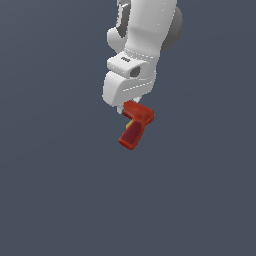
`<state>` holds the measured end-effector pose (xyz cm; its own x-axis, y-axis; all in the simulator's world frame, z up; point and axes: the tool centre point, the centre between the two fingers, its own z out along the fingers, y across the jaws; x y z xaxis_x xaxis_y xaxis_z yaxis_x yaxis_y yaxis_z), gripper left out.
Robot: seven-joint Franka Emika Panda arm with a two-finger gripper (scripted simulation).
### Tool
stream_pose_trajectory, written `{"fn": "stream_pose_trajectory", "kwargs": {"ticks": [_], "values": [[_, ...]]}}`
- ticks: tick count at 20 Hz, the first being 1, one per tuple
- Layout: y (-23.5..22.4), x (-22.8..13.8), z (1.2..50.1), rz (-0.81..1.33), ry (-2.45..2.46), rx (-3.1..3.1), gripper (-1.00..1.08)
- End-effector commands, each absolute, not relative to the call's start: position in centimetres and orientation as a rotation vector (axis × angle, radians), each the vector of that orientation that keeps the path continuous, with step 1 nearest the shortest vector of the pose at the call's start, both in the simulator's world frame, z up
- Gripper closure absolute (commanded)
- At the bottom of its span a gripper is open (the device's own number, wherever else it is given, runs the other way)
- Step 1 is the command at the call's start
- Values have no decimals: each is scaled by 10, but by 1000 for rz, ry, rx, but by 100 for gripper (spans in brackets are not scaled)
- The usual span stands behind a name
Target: Pick up the object and move it to a goal position.
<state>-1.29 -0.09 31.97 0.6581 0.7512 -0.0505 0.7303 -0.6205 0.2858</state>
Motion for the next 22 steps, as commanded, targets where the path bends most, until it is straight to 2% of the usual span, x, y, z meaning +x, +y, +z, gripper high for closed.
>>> {"fn": "stream_pose_trajectory", "kwargs": {"ticks": [1,11,22], "values": [[-6,-8,351,113,1188,2595,108],[-22,8,430,112,1182,2592,108],[-27,15,457,111,1180,2590,108]]}}
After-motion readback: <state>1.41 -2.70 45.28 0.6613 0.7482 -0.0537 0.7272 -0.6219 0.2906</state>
